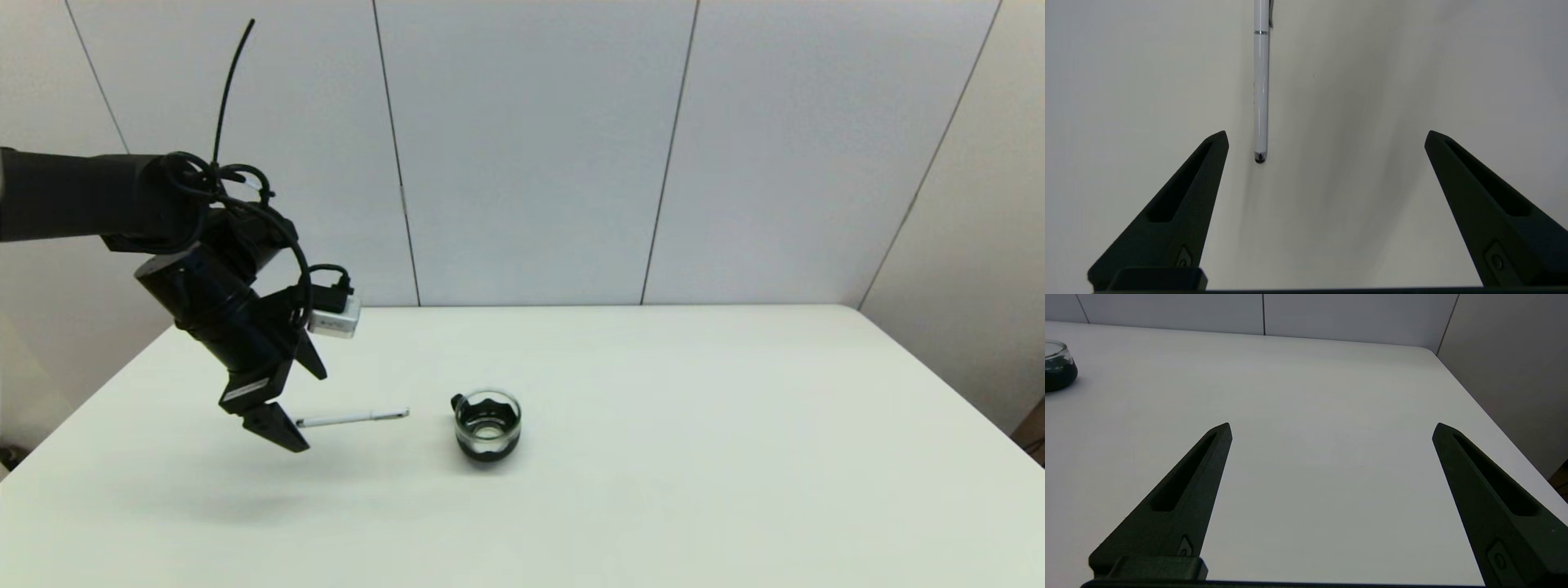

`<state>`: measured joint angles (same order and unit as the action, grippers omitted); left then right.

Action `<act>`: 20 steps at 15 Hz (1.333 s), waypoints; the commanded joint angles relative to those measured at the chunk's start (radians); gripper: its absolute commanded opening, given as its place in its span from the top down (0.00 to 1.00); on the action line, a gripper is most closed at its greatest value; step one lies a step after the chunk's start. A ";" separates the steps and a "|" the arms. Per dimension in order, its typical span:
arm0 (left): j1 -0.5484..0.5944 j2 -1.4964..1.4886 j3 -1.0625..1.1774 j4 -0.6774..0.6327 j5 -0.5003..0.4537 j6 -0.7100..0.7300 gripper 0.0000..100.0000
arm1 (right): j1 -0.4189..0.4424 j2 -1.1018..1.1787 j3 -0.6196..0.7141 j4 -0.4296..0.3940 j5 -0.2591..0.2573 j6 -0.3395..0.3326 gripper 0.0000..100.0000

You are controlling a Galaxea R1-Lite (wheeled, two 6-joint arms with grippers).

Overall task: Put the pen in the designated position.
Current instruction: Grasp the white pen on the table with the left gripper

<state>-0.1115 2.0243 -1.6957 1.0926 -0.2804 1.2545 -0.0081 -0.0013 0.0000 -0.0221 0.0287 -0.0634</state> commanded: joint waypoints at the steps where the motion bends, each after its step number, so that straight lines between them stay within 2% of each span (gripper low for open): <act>1: -0.017 0.059 0.002 -0.063 0.000 0.008 0.00 | -0.001 0.001 0.012 -0.001 0.000 -0.001 0.00; 20: -0.028 0.169 0.001 -0.140 0.073 -0.046 0.00 | -0.001 0.001 0.014 -0.001 0.000 -0.001 0.00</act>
<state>-0.1413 2.1874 -1.6949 0.9462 -0.2057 1.2021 -0.0081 -0.0013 0.0000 -0.0230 0.0287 -0.0638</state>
